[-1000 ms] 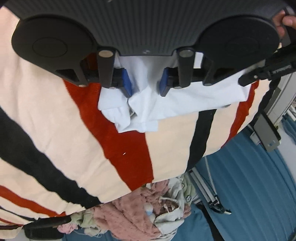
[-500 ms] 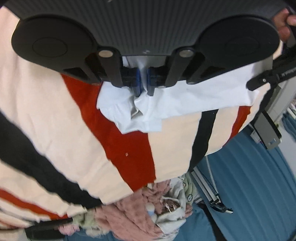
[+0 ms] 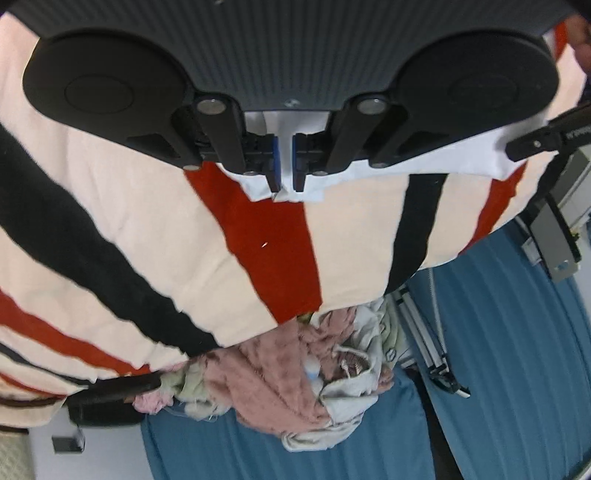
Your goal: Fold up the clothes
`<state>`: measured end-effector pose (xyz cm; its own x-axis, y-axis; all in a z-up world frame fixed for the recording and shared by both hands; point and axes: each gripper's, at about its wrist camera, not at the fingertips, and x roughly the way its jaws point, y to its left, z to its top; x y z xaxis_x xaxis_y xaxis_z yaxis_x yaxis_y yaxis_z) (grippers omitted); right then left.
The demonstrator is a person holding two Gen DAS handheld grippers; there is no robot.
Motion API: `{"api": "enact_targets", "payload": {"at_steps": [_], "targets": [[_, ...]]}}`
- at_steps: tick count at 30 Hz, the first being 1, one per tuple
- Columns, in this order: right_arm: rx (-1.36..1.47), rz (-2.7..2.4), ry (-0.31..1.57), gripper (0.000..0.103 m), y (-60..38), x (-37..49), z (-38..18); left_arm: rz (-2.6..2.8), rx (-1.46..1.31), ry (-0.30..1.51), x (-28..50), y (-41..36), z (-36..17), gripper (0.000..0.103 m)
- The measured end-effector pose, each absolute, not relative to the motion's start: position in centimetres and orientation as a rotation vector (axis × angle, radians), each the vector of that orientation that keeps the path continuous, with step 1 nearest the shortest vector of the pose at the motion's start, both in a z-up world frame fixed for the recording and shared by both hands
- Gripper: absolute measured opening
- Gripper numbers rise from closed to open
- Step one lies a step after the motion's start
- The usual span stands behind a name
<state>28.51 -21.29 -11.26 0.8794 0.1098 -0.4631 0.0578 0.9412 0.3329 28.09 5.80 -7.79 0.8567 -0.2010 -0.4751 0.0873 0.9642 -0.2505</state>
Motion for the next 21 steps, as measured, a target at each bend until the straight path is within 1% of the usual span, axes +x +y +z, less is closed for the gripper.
{"api": "enact_targets", "payload": {"at_steps": [1,2,3,6,7,9,11,13,15,16,21], "targets": [[0.341,0.036,0.482,0.024,-21.1,28.1,-10.8,-0.162,-0.225,0.515,27.8,5.8,-7.6,0.041],[0.335,0.043,0.467,0.032,-20.9,27.8,-10.3,-0.171,-0.226,0.508,27.4,5.8,-7.4,0.042],[0.325,0.053,0.450,0.044,-20.7,27.4,-9.9,-0.173,-0.217,0.507,27.2,5.6,-7.3,0.043],[0.268,0.096,0.401,0.044,-19.7,25.9,-9.0,-0.159,-0.181,0.545,27.0,5.0,-8.1,0.043],[0.264,0.125,0.414,0.042,-19.4,25.7,-9.1,-0.158,-0.168,0.558,26.9,4.7,-8.5,0.043],[0.258,0.152,0.460,0.040,-18.9,26.1,-9.9,-0.147,-0.133,0.586,27.0,4.4,-9.6,0.043],[0.243,0.162,0.514,0.041,-18.3,26.7,-11.2,-0.137,-0.125,0.611,27.1,4.5,-10.8,0.045],[0.215,0.170,0.585,0.039,-17.7,27.6,-13.3,-0.140,-0.139,0.618,27.2,4.8,-11.2,0.045],[0.219,0.174,0.610,0.039,-17.4,27.8,-14.8,-0.141,-0.146,0.620,27.1,5.0,-11.3,0.045],[0.226,0.172,0.606,0.039,-17.5,27.6,-14.7,-0.139,-0.143,0.619,26.9,5.0,-11.1,0.043],[0.203,0.171,0.577,0.040,-17.4,25.4,-12.1,-0.164,-0.118,0.601,24.2,4.7,-9.3,0.043]]}}
